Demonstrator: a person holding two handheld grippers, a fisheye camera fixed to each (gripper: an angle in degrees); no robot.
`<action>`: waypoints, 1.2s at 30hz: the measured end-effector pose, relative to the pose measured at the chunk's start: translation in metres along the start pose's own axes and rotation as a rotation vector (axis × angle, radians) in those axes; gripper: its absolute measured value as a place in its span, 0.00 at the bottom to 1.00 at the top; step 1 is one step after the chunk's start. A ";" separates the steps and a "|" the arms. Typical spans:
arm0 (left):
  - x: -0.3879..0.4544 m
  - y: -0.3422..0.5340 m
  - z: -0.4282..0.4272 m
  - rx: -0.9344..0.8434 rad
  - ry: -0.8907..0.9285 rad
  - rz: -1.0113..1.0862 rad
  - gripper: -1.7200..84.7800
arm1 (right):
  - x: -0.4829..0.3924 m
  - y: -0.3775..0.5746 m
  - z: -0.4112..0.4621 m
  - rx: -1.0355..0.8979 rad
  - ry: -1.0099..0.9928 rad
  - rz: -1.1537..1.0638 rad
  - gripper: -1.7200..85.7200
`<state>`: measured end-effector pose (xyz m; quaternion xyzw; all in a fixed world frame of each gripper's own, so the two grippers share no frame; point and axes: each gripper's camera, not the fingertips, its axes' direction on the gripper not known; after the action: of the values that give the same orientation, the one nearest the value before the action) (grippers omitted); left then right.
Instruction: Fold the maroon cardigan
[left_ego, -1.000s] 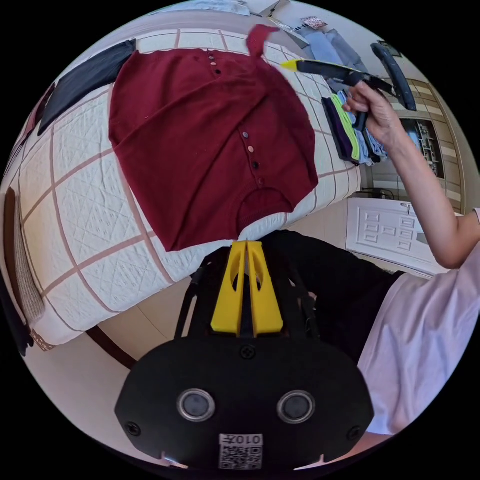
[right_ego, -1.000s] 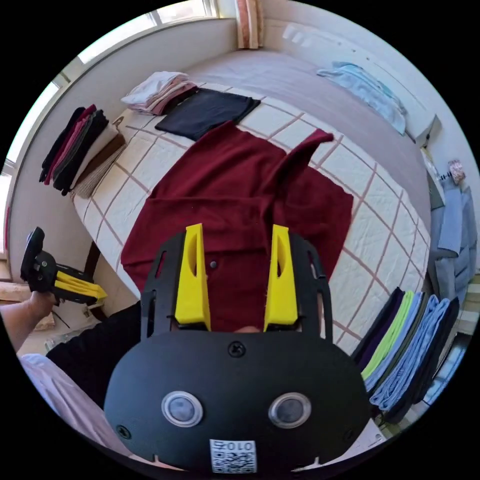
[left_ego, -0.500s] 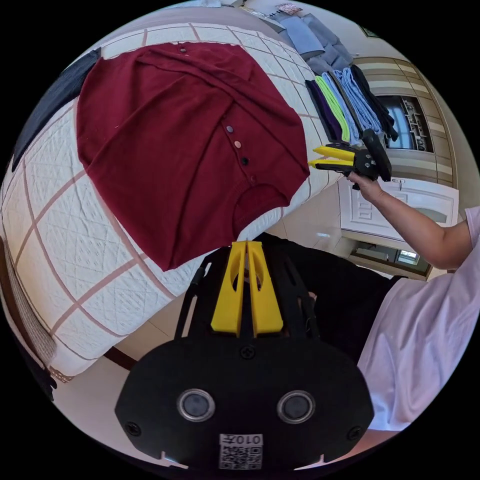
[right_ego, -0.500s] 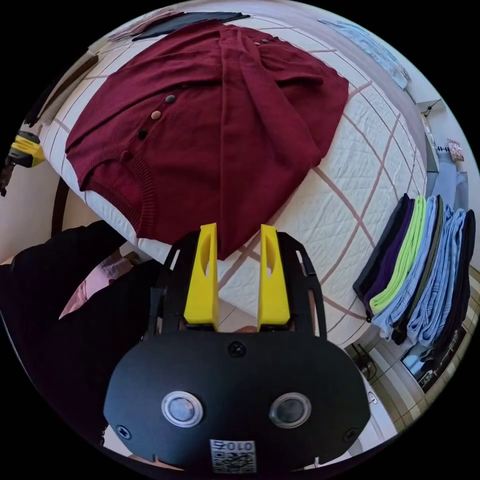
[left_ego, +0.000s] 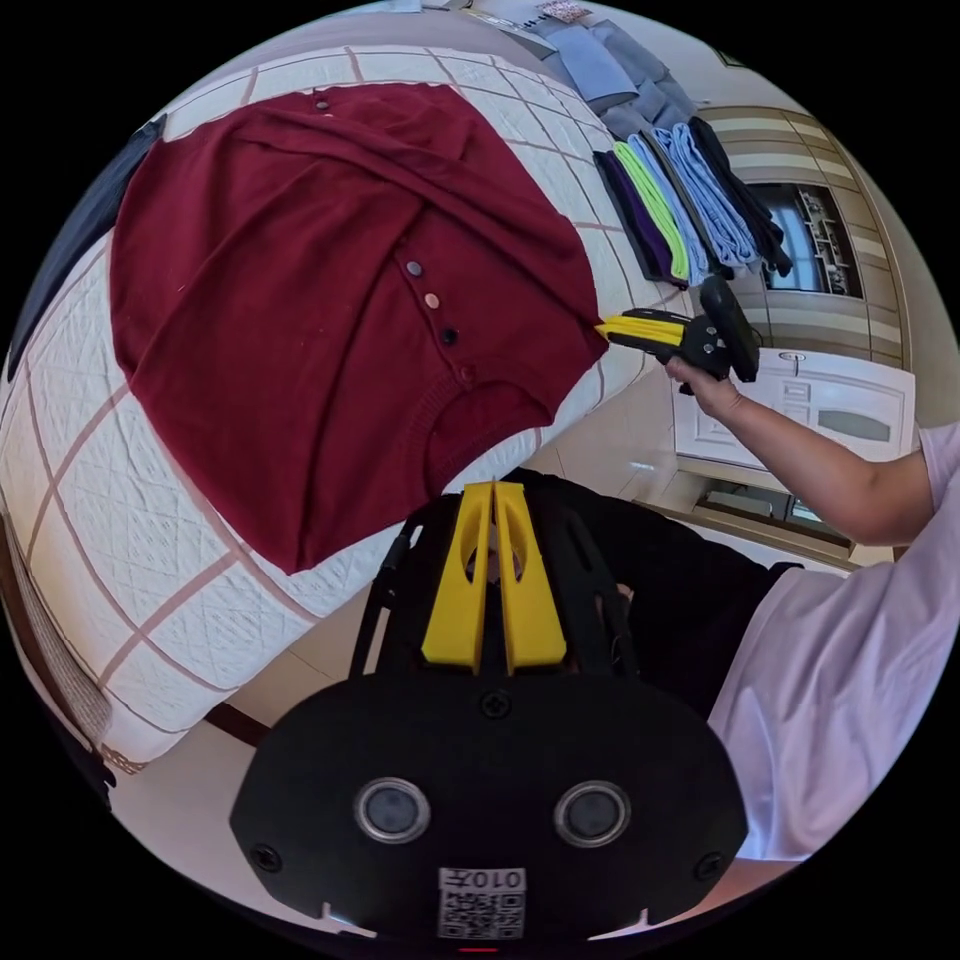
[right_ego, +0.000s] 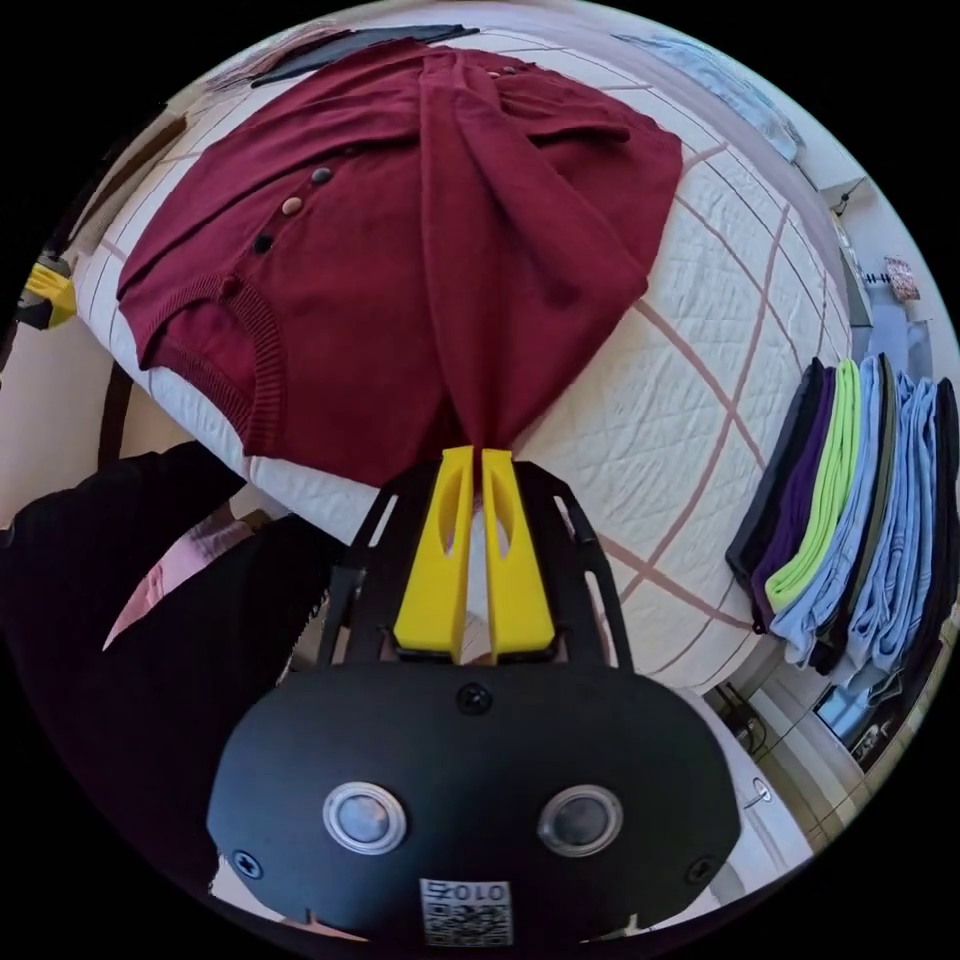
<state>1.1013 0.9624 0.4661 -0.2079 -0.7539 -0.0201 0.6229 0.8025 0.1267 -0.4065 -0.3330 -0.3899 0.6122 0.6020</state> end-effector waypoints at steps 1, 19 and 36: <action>-0.001 -0.003 -0.001 0.002 0.003 0.002 0.02 | 0.000 0.006 0.002 -0.032 0.046 -0.011 0.07; -0.161 -0.126 -0.105 0.447 0.091 -0.278 0.07 | 0.107 -0.041 -0.095 0.295 -0.188 0.032 0.13; -0.298 -0.252 -0.099 0.472 0.287 -0.467 0.06 | 0.089 -0.259 -0.109 0.328 -0.180 -0.141 0.13</action>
<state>1.1489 0.6177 0.2638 0.1243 -0.6699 -0.0161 0.7318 1.0175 0.2164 -0.2253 -0.1462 -0.3595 0.6513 0.6521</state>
